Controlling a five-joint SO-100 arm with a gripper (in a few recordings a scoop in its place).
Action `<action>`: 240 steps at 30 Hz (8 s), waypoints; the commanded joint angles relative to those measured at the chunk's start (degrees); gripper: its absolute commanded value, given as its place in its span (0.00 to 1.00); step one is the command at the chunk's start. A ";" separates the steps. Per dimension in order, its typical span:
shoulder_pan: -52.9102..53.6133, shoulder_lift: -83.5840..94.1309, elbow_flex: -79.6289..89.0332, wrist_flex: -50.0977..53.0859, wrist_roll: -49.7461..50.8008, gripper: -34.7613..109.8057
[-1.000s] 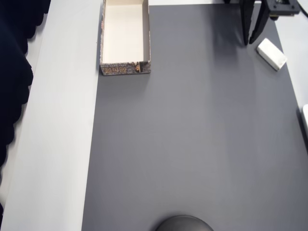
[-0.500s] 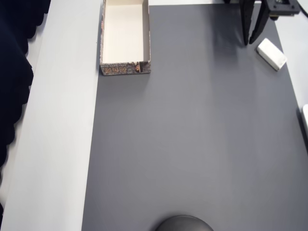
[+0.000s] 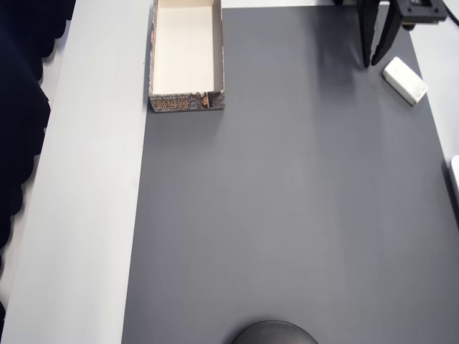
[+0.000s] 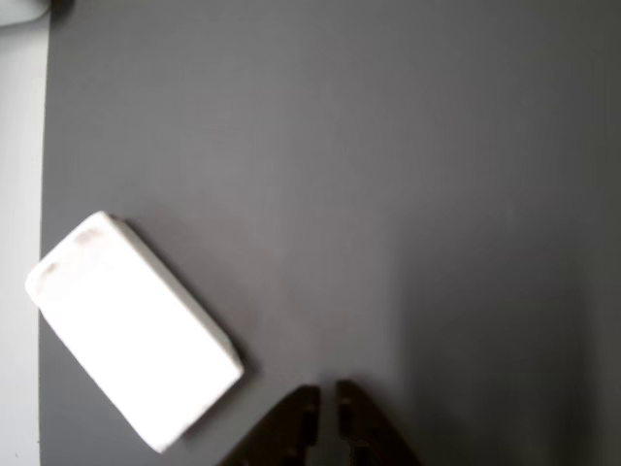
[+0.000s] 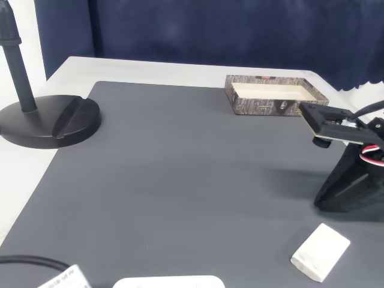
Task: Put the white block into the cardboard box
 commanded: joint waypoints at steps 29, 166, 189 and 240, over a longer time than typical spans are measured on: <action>1.41 2.02 1.05 0.44 -0.44 0.23; -19.95 -74.71 -50.63 7.03 25.22 0.37; -16.88 -78.05 -52.29 2.81 32.61 0.43; -13.01 -82.44 -48.34 -7.21 39.55 0.47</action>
